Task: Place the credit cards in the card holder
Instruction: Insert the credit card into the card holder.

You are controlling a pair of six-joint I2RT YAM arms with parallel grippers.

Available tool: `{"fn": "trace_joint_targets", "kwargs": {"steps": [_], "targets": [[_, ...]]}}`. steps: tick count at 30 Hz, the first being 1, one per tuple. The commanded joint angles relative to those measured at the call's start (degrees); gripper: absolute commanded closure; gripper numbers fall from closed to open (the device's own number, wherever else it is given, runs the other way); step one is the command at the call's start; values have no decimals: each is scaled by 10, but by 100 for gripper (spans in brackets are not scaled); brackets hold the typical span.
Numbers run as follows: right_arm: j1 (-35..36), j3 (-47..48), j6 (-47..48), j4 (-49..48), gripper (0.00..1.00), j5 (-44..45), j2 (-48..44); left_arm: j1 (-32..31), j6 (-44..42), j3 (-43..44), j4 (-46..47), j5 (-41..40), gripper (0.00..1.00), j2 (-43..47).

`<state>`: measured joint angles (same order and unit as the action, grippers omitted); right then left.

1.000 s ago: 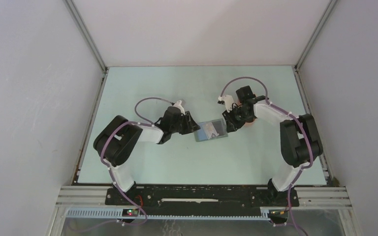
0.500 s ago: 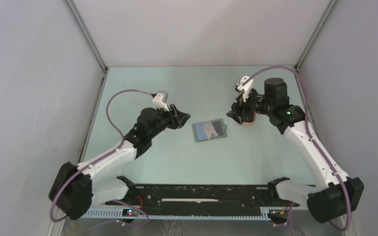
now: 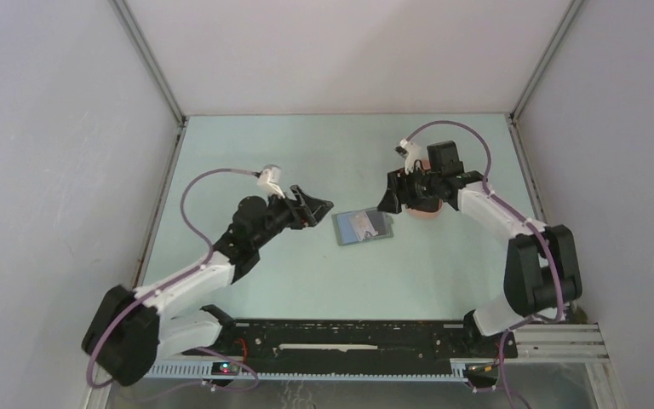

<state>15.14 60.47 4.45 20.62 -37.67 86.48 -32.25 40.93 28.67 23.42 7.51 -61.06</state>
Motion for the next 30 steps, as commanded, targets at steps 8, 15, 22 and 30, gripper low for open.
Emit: {"fn": "trace_joint_targets", "kwargs": {"steps": [8,15,22,30], "targets": [[16,50,-54,-8,29,110,126,-69,126,69,69,21,44,-257],[8,72,-45,11,33,114,164,-77,123,118,31,-4,44,-329],[8,93,-45,28,36,99,194,-79,133,150,-6,-20,44,-364],[6,101,-45,46,41,72,219,-82,144,160,-11,-28,45,-395]]}}
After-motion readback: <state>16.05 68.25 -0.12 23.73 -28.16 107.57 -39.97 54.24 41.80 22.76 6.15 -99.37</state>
